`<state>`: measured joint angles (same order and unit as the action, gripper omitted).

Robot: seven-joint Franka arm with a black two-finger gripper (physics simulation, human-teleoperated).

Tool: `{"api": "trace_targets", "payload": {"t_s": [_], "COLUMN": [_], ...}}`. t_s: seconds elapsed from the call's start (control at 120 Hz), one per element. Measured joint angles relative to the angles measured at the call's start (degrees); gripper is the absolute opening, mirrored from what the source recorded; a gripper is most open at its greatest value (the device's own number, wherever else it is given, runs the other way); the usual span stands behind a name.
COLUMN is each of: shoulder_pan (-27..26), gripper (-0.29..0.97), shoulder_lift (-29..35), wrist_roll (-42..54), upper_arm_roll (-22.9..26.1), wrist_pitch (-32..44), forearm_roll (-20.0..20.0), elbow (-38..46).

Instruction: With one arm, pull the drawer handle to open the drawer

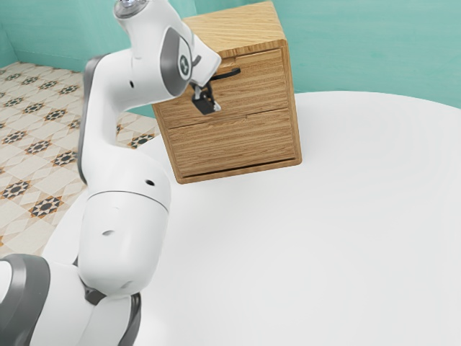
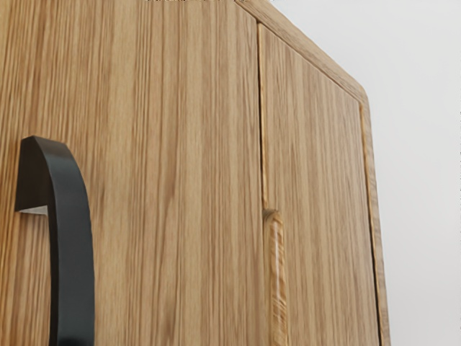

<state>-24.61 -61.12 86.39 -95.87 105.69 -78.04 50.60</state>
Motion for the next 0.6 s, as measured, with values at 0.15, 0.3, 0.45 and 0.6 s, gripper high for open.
{"api": "trace_targets", "payload": {"t_s": [0.15, 0.3, 0.45, 0.6], "shoulder_pan": [0.0, 0.0, -0.6, -11.9], "gripper": [0.68, 0.69, 0.67, 0.56], "shoulder_lift": [0.0, 0.1, 0.1, 1.3], "wrist_roll": [-1.9, -3.3, -4.5, -5.4], "upper_arm_roll": [0.7, 1.1, 1.4, -6.5], "wrist_pitch": [0.2, 0.4, 0.3, -8.0], "forearm_roll": [0.0, 0.0, 0.0, 0.6], "elbow": [0.0, 0.0, 0.1, 13.1]}}
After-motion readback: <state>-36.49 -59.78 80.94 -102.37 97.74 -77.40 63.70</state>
